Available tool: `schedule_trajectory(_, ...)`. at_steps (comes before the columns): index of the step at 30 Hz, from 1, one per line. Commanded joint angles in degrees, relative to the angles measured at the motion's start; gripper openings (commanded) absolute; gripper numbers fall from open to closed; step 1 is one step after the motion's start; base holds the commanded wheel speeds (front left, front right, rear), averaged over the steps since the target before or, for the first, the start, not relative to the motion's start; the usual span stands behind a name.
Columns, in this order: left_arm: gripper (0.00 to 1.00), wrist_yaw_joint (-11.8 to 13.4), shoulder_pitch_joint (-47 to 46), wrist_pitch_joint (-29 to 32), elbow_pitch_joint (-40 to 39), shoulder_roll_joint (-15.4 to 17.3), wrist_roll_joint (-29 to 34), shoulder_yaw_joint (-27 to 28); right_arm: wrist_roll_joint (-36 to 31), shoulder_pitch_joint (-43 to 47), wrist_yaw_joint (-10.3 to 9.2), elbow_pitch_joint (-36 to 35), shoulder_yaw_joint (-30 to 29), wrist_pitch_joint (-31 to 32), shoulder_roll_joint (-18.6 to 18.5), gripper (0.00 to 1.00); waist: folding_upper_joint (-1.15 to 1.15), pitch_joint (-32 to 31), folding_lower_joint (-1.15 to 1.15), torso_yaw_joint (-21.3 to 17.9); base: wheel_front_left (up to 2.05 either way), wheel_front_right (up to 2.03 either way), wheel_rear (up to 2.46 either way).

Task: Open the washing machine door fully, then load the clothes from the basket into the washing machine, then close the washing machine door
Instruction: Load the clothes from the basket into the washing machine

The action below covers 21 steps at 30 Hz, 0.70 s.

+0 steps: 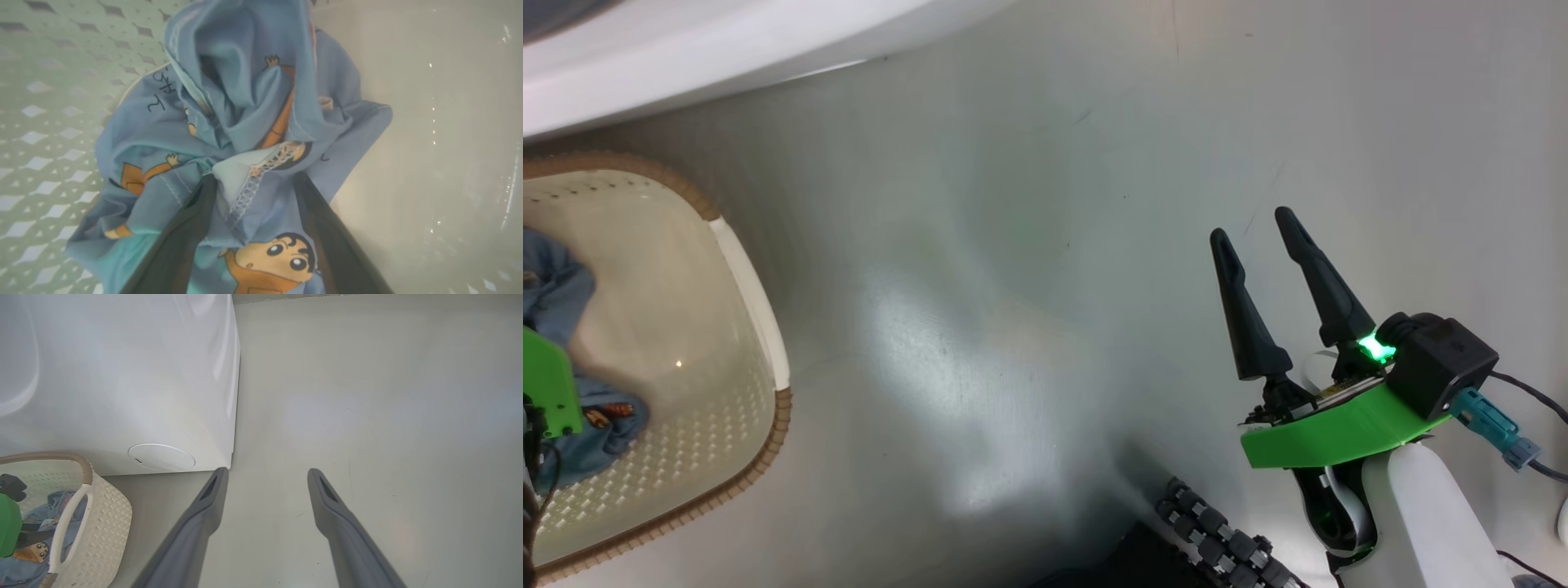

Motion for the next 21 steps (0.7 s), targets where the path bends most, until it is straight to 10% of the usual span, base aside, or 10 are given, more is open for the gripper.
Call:
schedule_trajectory(1,1.00,0.0,0.8,0.0,0.1,2.5,0.5,0.6,0.3,0.9,0.53,-1.3,0.6,-0.3,-0.3,1.00,0.00,0.3,0.00,-0.2,0.00,0.00,0.00)
schedule_trajectory(5,0.92,-0.4,0.5,0.2,0.2,2.3,0.8,-0.3,0.2,0.9,0.53,-1.6,0.3,-0.3,-0.3,1.00,0.00,0.7,0.00,-0.4,0.00,0.00,0.00)
schedule_trajectory(8,0.04,-0.9,0.5,0.1,0.2,1.8,0.8,-1.0,0.1,1.0,0.53,-1.9,-0.2,-0.3,-0.3,1.00,0.00,1.0,0.00,-0.3,0.00,0.00,0.00)
schedule_trajectory(21,0.00,-1.3,2.5,-4.2,0.4,-1.5,-2.6,0.4,-0.5,1.1,0.53,-1.2,-1.2,-0.3,-0.3,1.00,0.00,-1.8,0.00,2.3,0.00,0.00,0.00)
